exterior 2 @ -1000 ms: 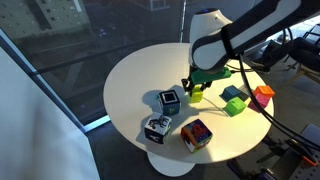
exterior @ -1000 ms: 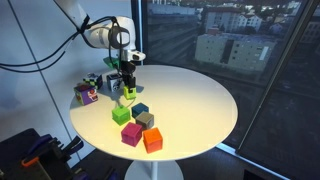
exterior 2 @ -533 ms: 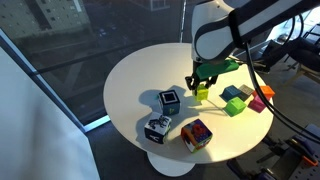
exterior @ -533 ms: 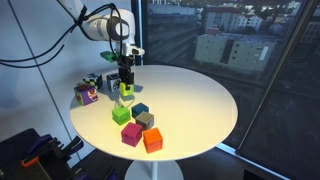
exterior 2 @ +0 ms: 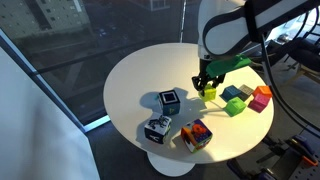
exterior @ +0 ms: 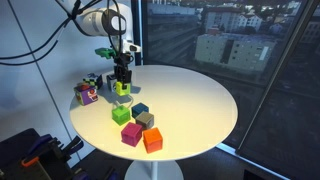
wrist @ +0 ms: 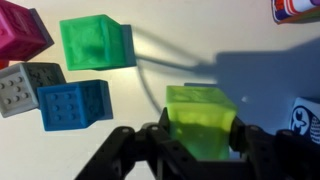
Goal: Put the lime green building block on top of the green building block
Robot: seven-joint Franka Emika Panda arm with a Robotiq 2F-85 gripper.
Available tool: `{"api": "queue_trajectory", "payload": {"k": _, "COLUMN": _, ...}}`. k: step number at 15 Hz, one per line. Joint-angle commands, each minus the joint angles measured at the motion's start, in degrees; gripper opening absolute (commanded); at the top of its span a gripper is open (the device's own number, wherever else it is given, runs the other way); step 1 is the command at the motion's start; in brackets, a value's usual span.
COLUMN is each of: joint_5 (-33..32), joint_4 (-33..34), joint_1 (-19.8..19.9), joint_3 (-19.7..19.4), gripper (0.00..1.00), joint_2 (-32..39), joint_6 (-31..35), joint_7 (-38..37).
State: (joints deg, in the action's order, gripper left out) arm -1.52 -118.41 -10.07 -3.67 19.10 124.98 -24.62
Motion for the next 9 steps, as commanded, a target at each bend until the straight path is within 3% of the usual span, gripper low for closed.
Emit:
{"api": "queue_trajectory", "payload": {"k": 1, "joint_5": -2.4, "joint_4": -4.6, "joint_1": 1.3, "joint_3": 0.7, "gripper": 0.27, "joint_2": -5.1, "joint_6": -0.5, "joint_7": 1.1}}
{"api": "queue_trajectory", "payload": {"k": 9, "joint_5": -6.7, "joint_4": -11.7, "joint_1": 3.4, "joint_3": 0.6, "gripper": 0.27, "joint_2": -11.4, "joint_6": 2.1, "joint_7": 0.5}}
